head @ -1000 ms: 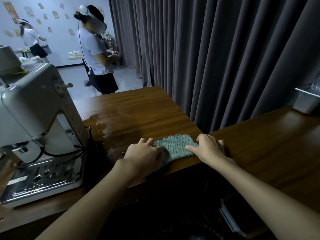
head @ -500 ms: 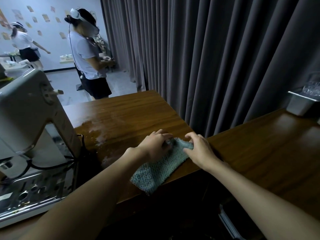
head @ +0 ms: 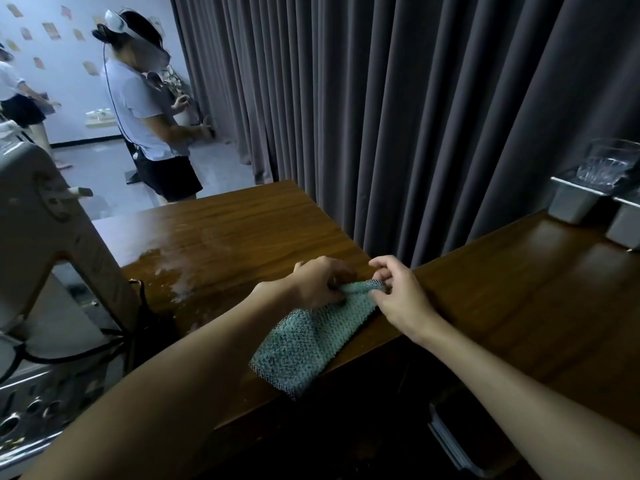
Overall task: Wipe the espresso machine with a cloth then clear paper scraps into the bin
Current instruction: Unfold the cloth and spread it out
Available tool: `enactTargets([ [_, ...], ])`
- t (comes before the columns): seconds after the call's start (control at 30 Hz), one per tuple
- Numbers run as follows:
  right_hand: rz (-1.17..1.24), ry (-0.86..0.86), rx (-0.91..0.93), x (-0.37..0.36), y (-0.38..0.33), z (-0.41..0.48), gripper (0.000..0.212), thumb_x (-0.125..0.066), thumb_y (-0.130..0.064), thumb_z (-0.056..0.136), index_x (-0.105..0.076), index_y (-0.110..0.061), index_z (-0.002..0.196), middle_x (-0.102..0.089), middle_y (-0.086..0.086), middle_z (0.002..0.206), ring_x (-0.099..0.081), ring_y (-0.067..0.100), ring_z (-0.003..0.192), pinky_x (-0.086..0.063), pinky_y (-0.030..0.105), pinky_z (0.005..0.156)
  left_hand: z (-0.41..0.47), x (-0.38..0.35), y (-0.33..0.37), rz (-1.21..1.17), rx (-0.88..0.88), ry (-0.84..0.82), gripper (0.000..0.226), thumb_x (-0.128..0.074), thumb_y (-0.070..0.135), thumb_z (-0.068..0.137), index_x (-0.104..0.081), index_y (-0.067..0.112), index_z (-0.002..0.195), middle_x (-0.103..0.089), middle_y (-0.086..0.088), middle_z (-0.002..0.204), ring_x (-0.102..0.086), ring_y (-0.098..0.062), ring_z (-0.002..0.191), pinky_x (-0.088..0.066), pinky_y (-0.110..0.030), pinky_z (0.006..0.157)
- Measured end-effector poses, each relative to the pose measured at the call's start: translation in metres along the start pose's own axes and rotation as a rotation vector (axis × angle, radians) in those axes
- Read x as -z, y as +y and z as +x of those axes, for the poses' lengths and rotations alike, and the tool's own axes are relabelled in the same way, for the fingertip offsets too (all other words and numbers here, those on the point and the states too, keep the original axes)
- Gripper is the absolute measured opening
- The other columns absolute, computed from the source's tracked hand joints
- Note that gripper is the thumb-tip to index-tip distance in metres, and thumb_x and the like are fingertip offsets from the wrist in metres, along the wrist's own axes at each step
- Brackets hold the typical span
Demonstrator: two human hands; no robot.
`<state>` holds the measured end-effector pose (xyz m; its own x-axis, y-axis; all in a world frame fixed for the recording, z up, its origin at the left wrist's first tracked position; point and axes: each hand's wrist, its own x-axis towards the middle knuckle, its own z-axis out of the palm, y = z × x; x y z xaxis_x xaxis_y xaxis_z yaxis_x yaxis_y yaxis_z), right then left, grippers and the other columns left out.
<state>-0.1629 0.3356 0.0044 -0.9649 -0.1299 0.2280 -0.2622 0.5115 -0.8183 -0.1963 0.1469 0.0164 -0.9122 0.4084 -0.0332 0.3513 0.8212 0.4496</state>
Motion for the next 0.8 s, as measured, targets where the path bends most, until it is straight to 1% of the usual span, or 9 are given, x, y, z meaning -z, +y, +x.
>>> enactTargets([
  [0.03,0.009,0.005,0.01,0.0,-0.001,0.0,0.043,-0.065,0.005,0.084,-0.055,-0.013,0.122,-0.053,-0.004,0.088,-0.053,0.006,0.075,-0.043,0.007,0.064,-0.003,0.003,0.0,-0.033,-0.022,0.012,0.045,-0.075,0.011,0.085,-0.065,0.015,0.129,-0.067,0.001,0.116,-0.063,-0.021,0.111,-0.048,-0.031,0.096],
  [0.1,0.016,0.0,0.026,0.0,-0.006,-0.001,0.042,-0.066,0.004,0.084,-0.056,-0.014,0.12,-0.054,-0.005,0.088,-0.053,0.006,0.076,-0.044,0.008,0.065,-0.012,0.014,0.001,-0.039,-0.055,0.053,0.03,-0.075,0.005,0.083,-0.072,0.009,0.113,-0.065,0.002,0.104,-0.064,-0.021,0.1,-0.046,-0.011,0.077],
  [0.2,0.002,0.001,0.073,-0.001,-0.019,-0.006,0.036,-0.067,0.003,0.082,-0.061,-0.016,0.112,-0.056,-0.003,0.093,-0.056,0.01,0.085,-0.047,0.015,0.074,-0.036,0.03,0.006,-0.044,-0.052,0.139,0.024,-0.079,0.005,0.08,-0.066,0.018,0.096,-0.056,0.004,0.101,-0.056,-0.015,0.089,-0.04,-0.011,0.069],
  [0.27,0.031,-0.077,0.134,0.002,-0.029,-0.015,0.032,-0.07,0.001,0.081,-0.064,-0.018,0.105,-0.059,-0.004,0.093,-0.059,0.011,0.086,-0.049,0.018,0.076,-0.061,0.035,0.008,-0.082,-0.065,0.153,0.024,-0.08,0.003,0.079,-0.063,0.015,0.092,-0.062,0.001,0.1,-0.059,-0.018,0.086,-0.048,-0.025,0.072],
  [0.4,0.288,-0.521,0.118,0.009,-0.041,-0.041,0.025,-0.079,-0.021,0.08,-0.069,-0.021,0.104,-0.069,-0.005,0.086,-0.065,0.005,0.077,-0.051,0.016,0.071,-0.109,0.039,-0.001,0.088,-0.005,-0.036,0.026,-0.071,0.003,0.086,-0.067,0.015,0.108,-0.062,0.002,0.115,-0.061,-0.02,0.107,-0.051,-0.04,0.092],
  [0.5,0.206,-0.354,0.141,-0.003,-0.039,-0.052,0.012,-0.072,-0.017,0.087,-0.071,-0.016,0.098,-0.067,-0.001,0.086,-0.061,0.0,0.077,-0.048,0.015,0.071,-0.123,0.035,-0.006,0.148,0.078,-0.03,0.038,-0.059,-0.001,0.094,-0.066,0.022,0.123,-0.057,0.003,0.133,-0.051,-0.02,0.13,-0.043,-0.042,0.108],
  [0.6,0.007,-0.268,0.192,-0.022,-0.034,-0.061,0.008,-0.068,-0.017,0.089,-0.07,-0.014,0.097,-0.062,-0.003,0.095,-0.058,0.01,0.091,-0.045,0.024,0.082,-0.121,0.022,0.002,0.088,-0.039,0.136,0.035,-0.058,0.002,0.096,-0.066,0.013,0.129,-0.06,-0.005,0.135,-0.056,-0.021,0.127,-0.042,-0.028,0.107],
  [0.7,-0.273,-0.241,0.301,-0.037,-0.028,-0.074,0.019,-0.064,-0.038,0.09,-0.067,-0.026,0.105,-0.056,-0.012,0.106,-0.047,0.009,0.107,-0.033,0.032,0.091,-0.118,0.007,0.0,0.128,-0.048,-0.007,0.043,-0.062,0.019,0.098,-0.057,0.02,0.141,-0.043,-0.004,0.156,-0.037,-0.017,0.145,-0.028,-0.024,0.116],
  [0.8,-0.429,-0.295,0.34,-0.049,-0.025,-0.083,0.038,-0.052,-0.053,0.092,-0.06,-0.03,0.121,-0.049,-0.013,0.124,-0.037,0.007,0.122,-0.022,0.032,0.097,-0.128,0.001,-0.014,0.185,0.049,-0.091,0.05,-0.053,0.041,0.102,-0.044,0.033,0.15,-0.028,0.003,0.164,-0.02,-0.014,0.153,-0.018,-0.032,0.124],
])
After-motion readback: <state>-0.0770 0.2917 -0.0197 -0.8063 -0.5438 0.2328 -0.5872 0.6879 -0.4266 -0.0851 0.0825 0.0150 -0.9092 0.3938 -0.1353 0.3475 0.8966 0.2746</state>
